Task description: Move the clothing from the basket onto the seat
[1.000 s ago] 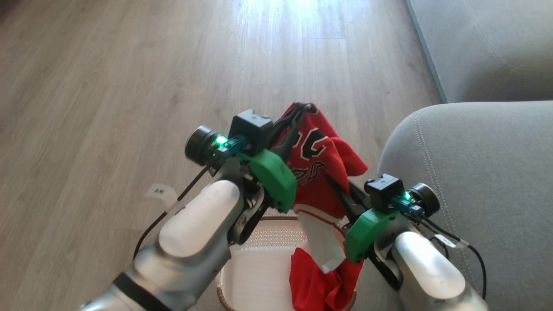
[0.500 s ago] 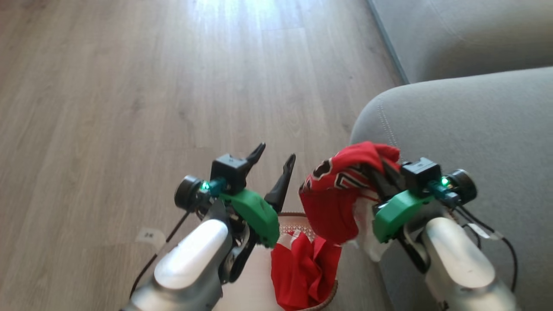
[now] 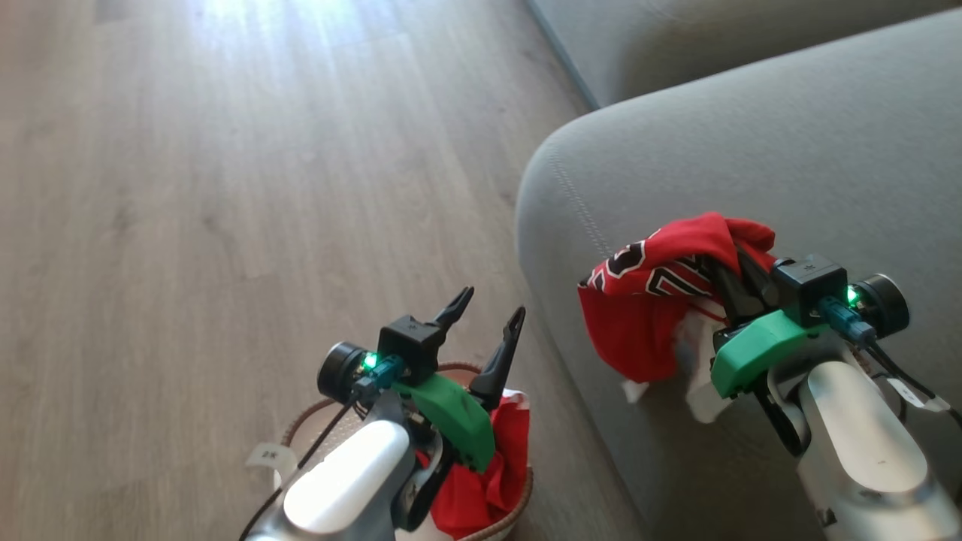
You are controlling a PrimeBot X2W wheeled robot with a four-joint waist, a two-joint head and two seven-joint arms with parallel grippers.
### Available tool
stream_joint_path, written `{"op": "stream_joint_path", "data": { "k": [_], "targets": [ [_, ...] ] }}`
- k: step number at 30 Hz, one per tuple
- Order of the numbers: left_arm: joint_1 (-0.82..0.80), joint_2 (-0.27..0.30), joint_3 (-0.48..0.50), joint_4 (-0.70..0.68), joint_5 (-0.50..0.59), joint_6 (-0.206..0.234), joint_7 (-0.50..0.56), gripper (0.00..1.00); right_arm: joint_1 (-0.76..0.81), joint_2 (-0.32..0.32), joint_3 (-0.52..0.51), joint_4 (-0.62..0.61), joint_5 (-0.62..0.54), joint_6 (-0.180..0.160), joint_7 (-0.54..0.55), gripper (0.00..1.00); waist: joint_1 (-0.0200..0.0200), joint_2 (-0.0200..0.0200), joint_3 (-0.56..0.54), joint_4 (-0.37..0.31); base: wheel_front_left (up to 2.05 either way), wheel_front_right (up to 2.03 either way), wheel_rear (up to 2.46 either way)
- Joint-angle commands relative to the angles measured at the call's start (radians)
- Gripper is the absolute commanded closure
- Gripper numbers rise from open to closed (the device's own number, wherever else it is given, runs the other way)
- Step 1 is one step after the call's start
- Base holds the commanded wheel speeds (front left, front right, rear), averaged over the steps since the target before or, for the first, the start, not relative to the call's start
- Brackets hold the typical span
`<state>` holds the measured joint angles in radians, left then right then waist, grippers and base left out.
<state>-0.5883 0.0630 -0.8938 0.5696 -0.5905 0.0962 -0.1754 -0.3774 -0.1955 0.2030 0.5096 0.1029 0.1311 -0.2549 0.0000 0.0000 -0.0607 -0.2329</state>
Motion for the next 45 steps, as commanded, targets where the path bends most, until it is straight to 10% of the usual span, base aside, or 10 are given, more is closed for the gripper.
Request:
{"op": "stream_joint_path", "data": {
  "k": [1, 18, 33, 45],
  "targets": [
    [-0.016, 0.007, 0.024, -0.019, 0.001, 0.001, -0.013, 0.00, -0.024, -0.005, 0.011, -0.042, -0.008, 0.000, -0.006, 1.00, 0.0000, 0.0000, 0.012, -0.041, 0.00, 0.00, 0.00],
    [-0.037, -0.009, -0.008, 0.005, 0.004, 0.010, -0.063, 0.00, -0.076, 0.008, 0.005, -0.051, 0.006, 0.000, 0.018, 1.00, 0.0000, 0.0000, 0.079, -0.122, 0.00, 0.00, 0.00],
    [-0.133, 0.025, -0.001, -0.087, 0.057, 0.049, -0.065, 0.00, -0.570, -0.079, -0.089, 0.167, 0.003, 0.000, 0.023, 1.00, 0.0000, 0.0000, 0.288, 0.019, 0.00, 0.00, 0.00],
    [-0.235, 0.077, -0.024, -0.245, 0.138, 0.090, -0.010, 0.00, -0.862, -0.207, -0.324, 0.343, -0.217, 0.000, 0.005, 1.00, 0.0000, 0.0000, 0.511, 0.153, 0.00, 0.00, 0.00]
  ]
}}
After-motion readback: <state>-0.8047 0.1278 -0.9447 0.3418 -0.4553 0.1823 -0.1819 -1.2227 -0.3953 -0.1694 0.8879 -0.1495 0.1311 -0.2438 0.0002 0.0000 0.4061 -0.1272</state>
